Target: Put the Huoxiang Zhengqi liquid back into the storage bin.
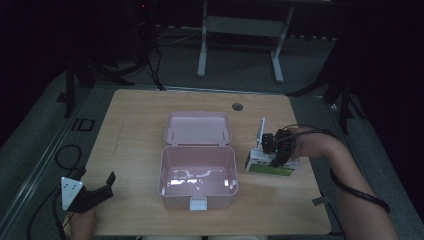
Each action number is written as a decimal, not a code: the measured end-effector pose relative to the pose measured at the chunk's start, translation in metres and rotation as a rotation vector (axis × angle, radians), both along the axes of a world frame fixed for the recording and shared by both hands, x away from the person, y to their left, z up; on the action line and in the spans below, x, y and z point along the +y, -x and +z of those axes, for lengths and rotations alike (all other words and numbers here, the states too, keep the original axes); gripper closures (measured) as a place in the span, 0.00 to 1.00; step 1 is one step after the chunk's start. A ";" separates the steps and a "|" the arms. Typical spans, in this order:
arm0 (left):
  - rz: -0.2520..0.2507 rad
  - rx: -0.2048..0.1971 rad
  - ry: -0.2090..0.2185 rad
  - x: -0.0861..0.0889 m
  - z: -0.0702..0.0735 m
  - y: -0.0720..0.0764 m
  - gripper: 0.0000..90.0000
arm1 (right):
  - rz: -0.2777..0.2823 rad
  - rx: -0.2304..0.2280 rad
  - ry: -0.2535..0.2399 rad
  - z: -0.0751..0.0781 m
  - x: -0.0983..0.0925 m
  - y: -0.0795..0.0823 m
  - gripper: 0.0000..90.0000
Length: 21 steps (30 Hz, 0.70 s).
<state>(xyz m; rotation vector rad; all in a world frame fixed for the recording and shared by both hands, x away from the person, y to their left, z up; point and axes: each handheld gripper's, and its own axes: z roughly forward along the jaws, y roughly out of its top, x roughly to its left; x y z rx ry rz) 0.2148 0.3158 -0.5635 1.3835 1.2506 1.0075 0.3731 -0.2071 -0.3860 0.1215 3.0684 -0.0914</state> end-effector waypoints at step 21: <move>-0.001 0.000 0.002 0.000 0.000 0.000 0.00 | 0.023 -0.039 0.009 0.064 0.029 0.025 0.69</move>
